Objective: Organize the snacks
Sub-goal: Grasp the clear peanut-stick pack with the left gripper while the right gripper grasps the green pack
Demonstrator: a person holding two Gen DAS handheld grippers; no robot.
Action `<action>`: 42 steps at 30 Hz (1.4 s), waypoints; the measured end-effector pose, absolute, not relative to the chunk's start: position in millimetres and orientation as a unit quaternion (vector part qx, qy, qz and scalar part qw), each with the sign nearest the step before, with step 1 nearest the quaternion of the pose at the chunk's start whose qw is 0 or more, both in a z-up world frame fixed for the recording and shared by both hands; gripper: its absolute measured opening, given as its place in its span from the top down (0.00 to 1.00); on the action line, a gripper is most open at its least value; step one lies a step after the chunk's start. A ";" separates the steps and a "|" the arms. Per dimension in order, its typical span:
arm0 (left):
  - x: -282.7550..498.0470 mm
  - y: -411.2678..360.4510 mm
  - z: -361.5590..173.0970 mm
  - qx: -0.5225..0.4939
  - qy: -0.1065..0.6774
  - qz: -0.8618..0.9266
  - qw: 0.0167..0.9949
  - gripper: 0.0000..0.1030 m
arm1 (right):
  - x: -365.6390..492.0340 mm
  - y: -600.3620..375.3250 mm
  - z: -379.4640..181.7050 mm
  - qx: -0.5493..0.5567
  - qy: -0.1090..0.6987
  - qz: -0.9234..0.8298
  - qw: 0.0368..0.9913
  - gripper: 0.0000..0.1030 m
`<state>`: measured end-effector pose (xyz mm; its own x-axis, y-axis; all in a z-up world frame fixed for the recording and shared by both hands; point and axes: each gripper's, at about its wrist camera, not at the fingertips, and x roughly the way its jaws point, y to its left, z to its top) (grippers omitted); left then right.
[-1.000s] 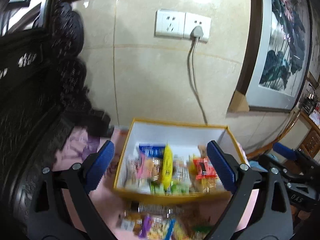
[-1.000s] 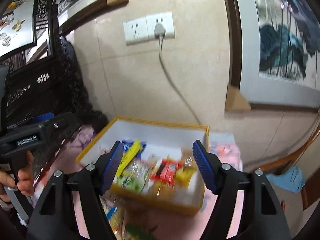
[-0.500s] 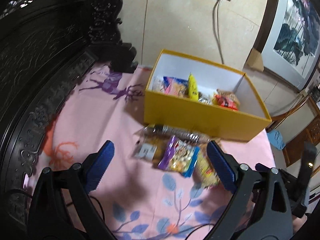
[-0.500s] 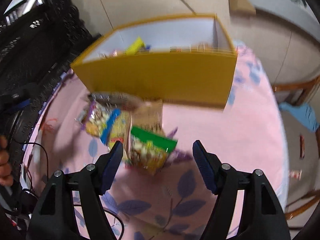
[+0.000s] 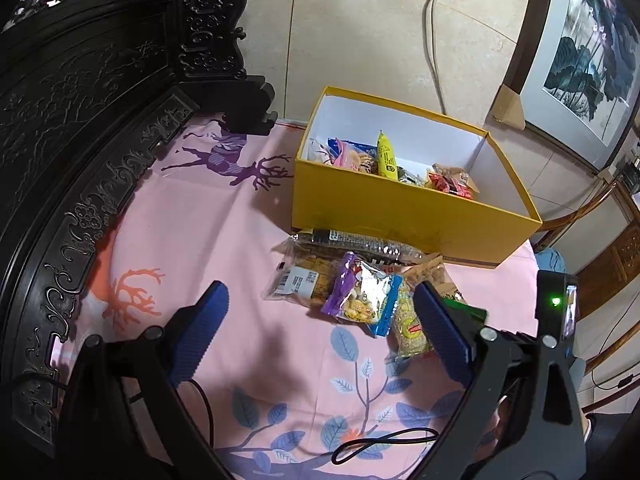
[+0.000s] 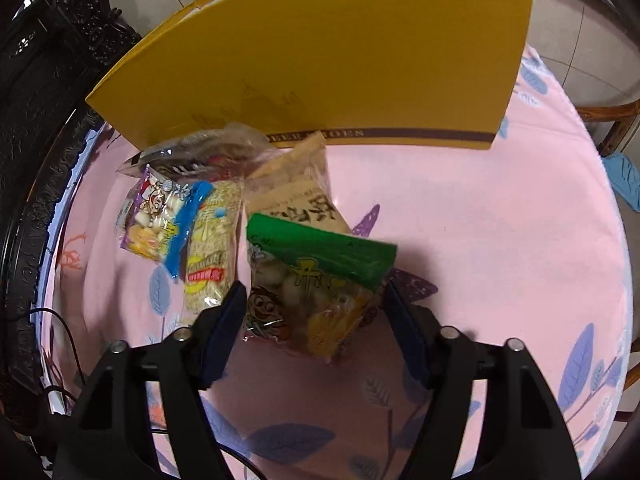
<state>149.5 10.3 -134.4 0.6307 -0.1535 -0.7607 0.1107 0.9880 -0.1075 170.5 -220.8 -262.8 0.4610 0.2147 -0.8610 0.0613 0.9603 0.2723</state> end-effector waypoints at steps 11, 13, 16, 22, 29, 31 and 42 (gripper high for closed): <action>157.9 -12.7 -162.6 -0.003 0.451 -0.102 0.886 0.07 | 129.7 -258.8 -242.0 0.130 0.512 0.049 0.847 0.62; 164.2 -20.8 -174.7 0.009 0.459 -0.108 0.882 0.07 | 123.6 -263.4 -242.1 0.131 0.513 0.047 0.847 0.62; 173.8 -30.7 -191.7 0.021 0.473 -0.112 0.874 0.07 | 117.6 -269.4 -249.8 0.144 0.525 0.033 0.838 0.62; 181.6 -58.0 -213.6 0.026 0.507 -0.141 0.850 0.07 | 114.0 -279.0 -255.5 0.160 0.527 0.028 0.834 0.62; 183.0 -91.2 -232.5 0.032 0.544 -0.185 0.818 0.37 | 114.2 -282.6 -258.6 0.169 0.524 0.023 0.834 0.62; 185.9 -97.6 -241.5 0.023 0.563 -0.195 0.803 0.53 | 112.7 -286.4 -259.0 0.173 0.523 0.021 0.834 0.62; 203.9 -103.3 -266.2 -0.020 0.600 -0.175 0.780 0.59 | 108.7 -296.7 -261.2 0.188 0.520 0.015 0.833 0.62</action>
<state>203.9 -103.3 -266.2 0.2183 -0.2975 -0.9294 0.2500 0.9377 -0.2415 108.7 -296.7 -261.2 0.4587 0.2206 -0.8608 0.1706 0.9288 0.3290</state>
